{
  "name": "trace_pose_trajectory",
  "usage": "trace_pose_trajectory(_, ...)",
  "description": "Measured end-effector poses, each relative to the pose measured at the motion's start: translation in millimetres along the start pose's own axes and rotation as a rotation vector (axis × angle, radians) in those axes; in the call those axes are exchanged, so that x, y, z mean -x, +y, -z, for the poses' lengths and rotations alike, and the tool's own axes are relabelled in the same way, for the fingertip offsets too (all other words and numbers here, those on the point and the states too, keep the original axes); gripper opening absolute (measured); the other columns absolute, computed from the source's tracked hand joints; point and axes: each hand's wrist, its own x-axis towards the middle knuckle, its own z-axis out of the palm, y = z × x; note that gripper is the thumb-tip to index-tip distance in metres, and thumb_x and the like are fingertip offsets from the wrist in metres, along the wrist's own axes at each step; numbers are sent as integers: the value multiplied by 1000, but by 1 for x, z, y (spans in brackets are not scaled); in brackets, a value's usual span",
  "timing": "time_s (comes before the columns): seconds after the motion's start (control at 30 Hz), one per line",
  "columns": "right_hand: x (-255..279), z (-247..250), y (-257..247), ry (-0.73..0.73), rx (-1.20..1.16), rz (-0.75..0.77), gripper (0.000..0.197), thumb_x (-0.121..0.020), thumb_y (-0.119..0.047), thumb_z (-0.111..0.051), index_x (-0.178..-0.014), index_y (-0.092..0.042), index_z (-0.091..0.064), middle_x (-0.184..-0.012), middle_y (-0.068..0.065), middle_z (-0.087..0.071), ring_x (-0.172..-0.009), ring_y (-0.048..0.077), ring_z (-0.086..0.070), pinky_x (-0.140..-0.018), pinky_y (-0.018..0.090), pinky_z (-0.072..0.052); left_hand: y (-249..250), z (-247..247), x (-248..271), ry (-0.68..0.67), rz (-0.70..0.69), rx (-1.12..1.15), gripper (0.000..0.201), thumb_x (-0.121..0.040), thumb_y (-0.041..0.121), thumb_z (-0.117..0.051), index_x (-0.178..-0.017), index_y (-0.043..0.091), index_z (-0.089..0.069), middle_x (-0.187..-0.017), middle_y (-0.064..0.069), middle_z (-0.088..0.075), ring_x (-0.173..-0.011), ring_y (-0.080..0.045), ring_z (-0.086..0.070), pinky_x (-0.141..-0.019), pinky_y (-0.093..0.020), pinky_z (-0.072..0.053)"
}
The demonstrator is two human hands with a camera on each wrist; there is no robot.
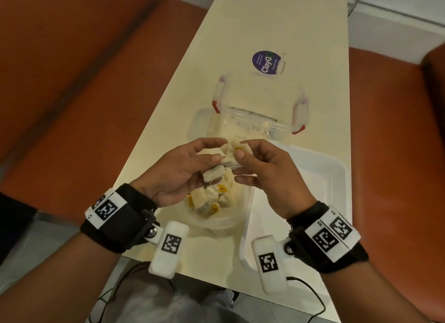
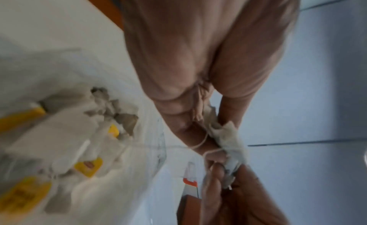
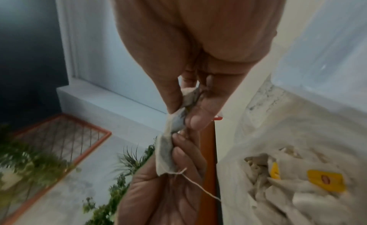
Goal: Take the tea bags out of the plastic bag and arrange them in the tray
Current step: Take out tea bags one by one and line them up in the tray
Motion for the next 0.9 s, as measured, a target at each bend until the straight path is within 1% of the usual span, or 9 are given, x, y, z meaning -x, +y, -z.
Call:
trace_pose_trajectory(0.17, 2, 3, 3, 64, -128, -43, 15, -94, -17, -66, -107, -10, -68, -86, 3, -70, -73, 16, -69, -71, 28, -60, -10, -5, 1, 108, 68, 218, 28, -98, 7, -49, -120, 7, -65, -103, -15, -70, -66, -14, -64, -61, -25, -58)
trace_pose_trajectory(0.27, 5, 6, 4, 92, -201, -82, 11, -92, -18, -68, -102, -13, -68, -79, 0, -68, -72, 16, -69, -70, 26, -60, -16, -7, 1, 196, 171, 380, 32, -99, 30, -53, -114, 7, -68, -96, -12, -67, -65, -11, -60, -54, -21, -56)
trace_pose_trajectory(0.37, 11, 10, 7, 96, -172, -61, 11, -92, -19, -68, -102, -12, -68, -80, 2, -72, -73, 16, -69, -70, 26, -59, -20, -23, 4, 135, 174, 260, 50, -82, 51, -67, -114, 13, -71, -90, -6, -69, -68, -10, -58, -50, -18, -53)
trace_pose_trajectory(0.43, 17, 11, 7, 101, -102, -16, 18, -92, -21, -69, -106, -11, -68, -84, 6, -73, -73, 16, -70, -72, 28, -59, -22, -39, 5, 112, 120, 106, 45, -75, 48, -73, -109, 18, -73, -84, 1, -67, -66, -8, -57, -48, -16, -48)
trace_pose_trajectory(0.53, 25, 19, 4, 154, -62, 47, 29, -91, -27, -69, -112, -9, -64, -82, 10, -73, -71, 16, -71, -70, 30, -59, -27, -59, 3, 155, 51, -36, 27, -82, 34, -74, -106, 23, -74, -81, 5, -65, -63, -4, -55, -46, -15, -42)
trace_pose_trajectory(0.63, 32, 32, 3, 195, -67, 68, 29, -93, -31, -65, -106, -5, -62, -79, 8, -73, -70, 17, -71, -68, 30, -59, -31, -73, 1, 172, 44, -31, 9, -92, 26, -68, -98, 22, -73, -85, 2, -69, -65, -5, -59, -47, -16, -44)
trace_pose_trajectory(0.7, 35, 40, 3, 182, -101, 43, 27, -97, -30, -61, -103, -4, -64, -83, 8, -72, -71, 16, -71, -67, 27, -59, -34, -81, 1, 174, 52, 10, 9, -95, 22, -63, -92, 21, -72, -86, 0, -70, -67, -6, -63, -48, -17, -47)
trace_pose_trajectory(0.8, 41, 51, 3, 144, -131, 12, 34, -99, -30, -57, -107, 2, -65, -86, 9, -71, -69, 13, -70, -65, 23, -58, -38, -89, 0, 158, 70, 122, 22, -96, 18, -55, -82, 20, -72, -84, -5, -69, -65, -11, -65, -48, -19, -48)
trace_pose_trajectory(0.9, 48, 60, 5, 130, -130, 8, 33, -99, -31, -55, -107, -1, -68, -81, 7, -71, -66, 12, -67, -64, 22, -58, -41, -100, -1, 100, 107, 169, 20, -93, 30, -58, -94, 15, -71, -83, -6, -69, -66, -13, -64, -47, -19, -48)
